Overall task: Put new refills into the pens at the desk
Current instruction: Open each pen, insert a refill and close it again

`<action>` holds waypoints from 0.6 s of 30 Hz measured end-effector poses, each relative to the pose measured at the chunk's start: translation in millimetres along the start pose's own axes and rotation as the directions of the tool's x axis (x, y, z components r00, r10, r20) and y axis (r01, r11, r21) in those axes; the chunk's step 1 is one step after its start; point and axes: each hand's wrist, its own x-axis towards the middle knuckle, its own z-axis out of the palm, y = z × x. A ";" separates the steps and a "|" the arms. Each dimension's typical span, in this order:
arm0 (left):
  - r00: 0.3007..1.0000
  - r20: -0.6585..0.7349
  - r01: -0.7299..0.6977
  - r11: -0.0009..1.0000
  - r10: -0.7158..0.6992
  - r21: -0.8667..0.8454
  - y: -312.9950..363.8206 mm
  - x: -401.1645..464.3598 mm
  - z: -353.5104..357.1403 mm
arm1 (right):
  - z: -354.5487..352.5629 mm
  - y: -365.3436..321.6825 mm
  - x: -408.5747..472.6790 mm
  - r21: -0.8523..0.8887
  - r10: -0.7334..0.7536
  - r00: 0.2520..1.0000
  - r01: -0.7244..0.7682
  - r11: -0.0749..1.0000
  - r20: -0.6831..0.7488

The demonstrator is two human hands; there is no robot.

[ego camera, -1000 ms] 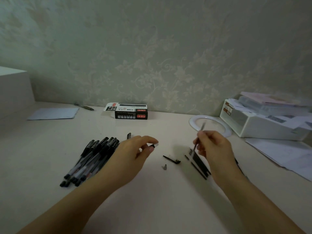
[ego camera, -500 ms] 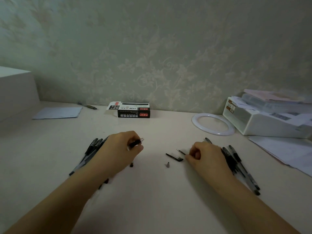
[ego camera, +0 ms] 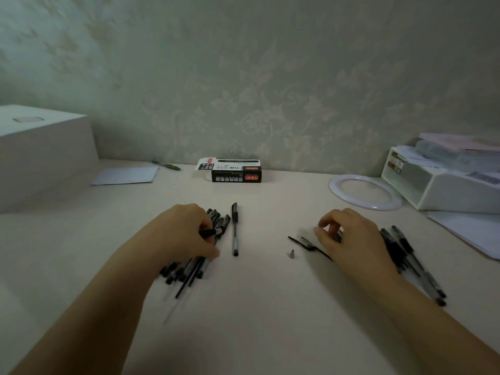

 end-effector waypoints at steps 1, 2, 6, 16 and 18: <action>1.000 0.015 0.008 1.000 -0.008 0.017 0.9 -0.5 1.9 | -0.2 -0.8 -0.2 0.003 0.001 1.000 -0.001 1.000 0.003; 0.999 0.022 0.023 0.999 -0.024 0.028 0.8 -0.6 2.9 | -0.5 -1.6 -0.2 0.001 -0.002 1.000 0.002 1.000 0.006; 0.996 0.023 0.081 0.996 -0.082 0.043 -5.3 -0.3 1.9 | -0.9 -3.9 -1.2 0.010 -0.016 1.000 0.015 1.000 0.015; 0.992 0.025 0.125 0.990 -0.127 0.064 -3.0 3.8 10.0 | -0.4 -6.0 -2.3 0.021 0.000 0.999 -0.001 1.000 0.043; 0.994 0.011 0.107 0.993 -0.108 0.054 -1.2 5.4 12.4 | 0.0 -5.7 -2.2 0.022 -0.003 0.999 0.002 1.000 0.045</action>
